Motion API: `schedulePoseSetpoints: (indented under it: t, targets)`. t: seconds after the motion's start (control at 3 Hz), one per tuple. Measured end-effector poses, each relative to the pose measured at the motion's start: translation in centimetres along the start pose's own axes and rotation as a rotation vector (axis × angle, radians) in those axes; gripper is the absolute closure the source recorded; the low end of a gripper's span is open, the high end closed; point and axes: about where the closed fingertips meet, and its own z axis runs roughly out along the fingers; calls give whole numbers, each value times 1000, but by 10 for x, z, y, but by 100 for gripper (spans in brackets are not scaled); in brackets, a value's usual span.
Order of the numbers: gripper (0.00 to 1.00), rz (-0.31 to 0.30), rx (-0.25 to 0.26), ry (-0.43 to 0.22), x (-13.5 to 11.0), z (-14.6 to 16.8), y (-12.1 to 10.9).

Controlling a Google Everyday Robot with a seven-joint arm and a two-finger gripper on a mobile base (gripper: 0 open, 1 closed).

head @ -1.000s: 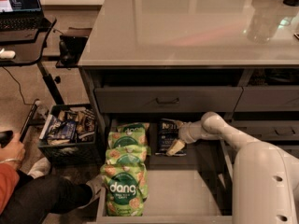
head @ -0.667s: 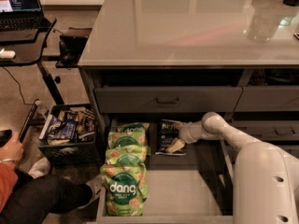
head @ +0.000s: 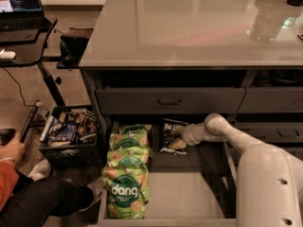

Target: Pick blue chip bag from middle drawer and place on counter

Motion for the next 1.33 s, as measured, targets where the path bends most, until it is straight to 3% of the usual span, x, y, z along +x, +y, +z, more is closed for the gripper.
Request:
schedulePoseSetpoints:
  t: [0.33,0.67,1.0,1.33]
  targets:
    - [89,0,0,0,0,0,0]
    - [100,0,0,0,0,0,0]
    - [100,0,0,0,0,0,0]
    - [100,-20,-8,-17,-10,-18,16]
